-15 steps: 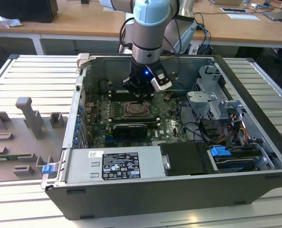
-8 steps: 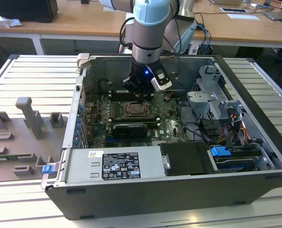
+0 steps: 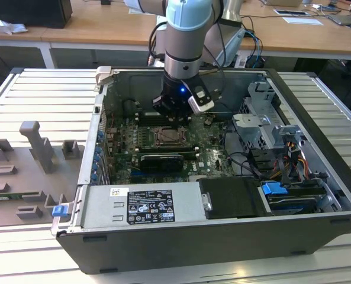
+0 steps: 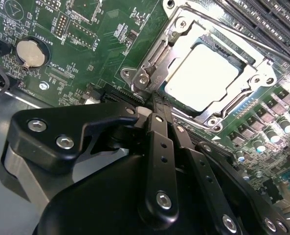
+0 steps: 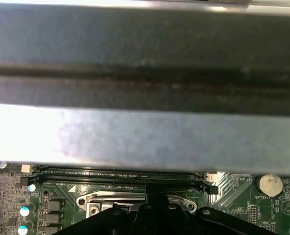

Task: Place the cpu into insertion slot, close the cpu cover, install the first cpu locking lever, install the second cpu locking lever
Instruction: 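Install the first cpu locking lever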

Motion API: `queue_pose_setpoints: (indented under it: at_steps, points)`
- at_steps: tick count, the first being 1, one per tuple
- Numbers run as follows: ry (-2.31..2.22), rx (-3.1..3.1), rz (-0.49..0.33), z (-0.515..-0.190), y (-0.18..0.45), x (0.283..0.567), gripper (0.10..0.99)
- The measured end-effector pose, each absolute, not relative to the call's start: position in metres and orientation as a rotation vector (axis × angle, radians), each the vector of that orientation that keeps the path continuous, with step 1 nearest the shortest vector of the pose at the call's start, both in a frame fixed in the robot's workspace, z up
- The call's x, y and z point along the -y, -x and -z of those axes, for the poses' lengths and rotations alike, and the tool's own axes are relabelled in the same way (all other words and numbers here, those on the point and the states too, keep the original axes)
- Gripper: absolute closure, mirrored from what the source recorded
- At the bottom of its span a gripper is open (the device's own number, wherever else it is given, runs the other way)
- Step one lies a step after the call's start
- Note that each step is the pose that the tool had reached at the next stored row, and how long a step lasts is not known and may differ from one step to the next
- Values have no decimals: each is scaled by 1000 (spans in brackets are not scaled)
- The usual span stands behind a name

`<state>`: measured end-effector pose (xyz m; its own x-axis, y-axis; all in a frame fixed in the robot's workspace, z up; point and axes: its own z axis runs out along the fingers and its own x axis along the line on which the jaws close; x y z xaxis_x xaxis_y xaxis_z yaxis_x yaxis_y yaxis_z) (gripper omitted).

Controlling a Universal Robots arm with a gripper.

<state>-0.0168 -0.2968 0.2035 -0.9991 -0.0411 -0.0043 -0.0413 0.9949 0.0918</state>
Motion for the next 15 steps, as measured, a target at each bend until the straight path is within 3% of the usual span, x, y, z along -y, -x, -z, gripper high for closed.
queue_pose_setpoints:
  at_steps: [15]
  points:
    - [65, -3136, -150, -199, 17, 292, 980]
